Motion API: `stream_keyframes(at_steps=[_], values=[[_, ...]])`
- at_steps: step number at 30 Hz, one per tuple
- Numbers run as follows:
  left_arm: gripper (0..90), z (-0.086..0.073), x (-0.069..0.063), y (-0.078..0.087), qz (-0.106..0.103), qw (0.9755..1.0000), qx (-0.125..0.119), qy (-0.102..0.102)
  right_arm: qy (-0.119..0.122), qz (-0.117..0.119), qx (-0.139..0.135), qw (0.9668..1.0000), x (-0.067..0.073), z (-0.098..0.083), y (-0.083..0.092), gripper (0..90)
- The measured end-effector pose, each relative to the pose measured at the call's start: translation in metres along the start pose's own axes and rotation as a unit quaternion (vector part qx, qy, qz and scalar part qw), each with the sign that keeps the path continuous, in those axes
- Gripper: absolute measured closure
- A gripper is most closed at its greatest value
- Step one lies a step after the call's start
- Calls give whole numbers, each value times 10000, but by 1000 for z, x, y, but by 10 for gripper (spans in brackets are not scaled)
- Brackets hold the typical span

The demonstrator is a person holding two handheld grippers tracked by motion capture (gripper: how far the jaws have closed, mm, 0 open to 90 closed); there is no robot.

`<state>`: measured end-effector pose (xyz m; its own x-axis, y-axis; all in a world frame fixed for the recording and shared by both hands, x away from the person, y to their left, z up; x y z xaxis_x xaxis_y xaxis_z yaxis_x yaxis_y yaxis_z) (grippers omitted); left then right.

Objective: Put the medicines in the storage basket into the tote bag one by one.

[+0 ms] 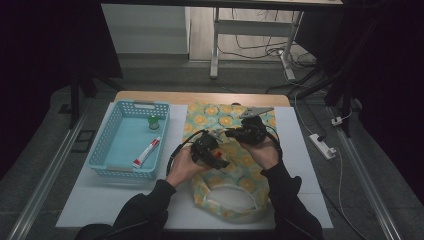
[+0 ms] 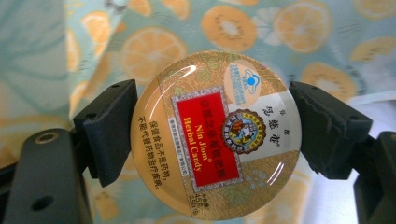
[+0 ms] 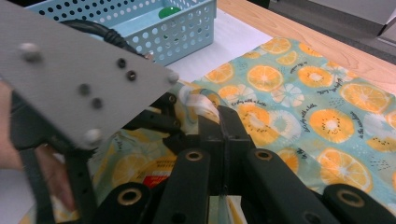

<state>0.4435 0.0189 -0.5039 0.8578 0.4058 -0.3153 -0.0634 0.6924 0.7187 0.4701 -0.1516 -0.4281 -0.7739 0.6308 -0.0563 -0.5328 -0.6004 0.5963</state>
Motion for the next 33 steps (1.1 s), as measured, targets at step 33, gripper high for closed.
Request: stream_keyframes(at_steps=[33], values=[[152, 8, 26, -21, 308, 9995, -85, -66, -113, -181, 15, 9998, -6, -4, -4, 900]])
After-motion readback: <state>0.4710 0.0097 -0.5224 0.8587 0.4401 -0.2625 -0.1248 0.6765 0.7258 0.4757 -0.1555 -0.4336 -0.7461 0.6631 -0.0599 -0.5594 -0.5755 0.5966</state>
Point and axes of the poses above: each handheld gripper's, and its own axes: y roughly backward along the jaws, z roughly out of its top, x roughly to its left, the point moved 1 cm from there along -y, roughly forward along the jaws, and after that the axes turned 12 degrees about -z, right-handed, at the moved point
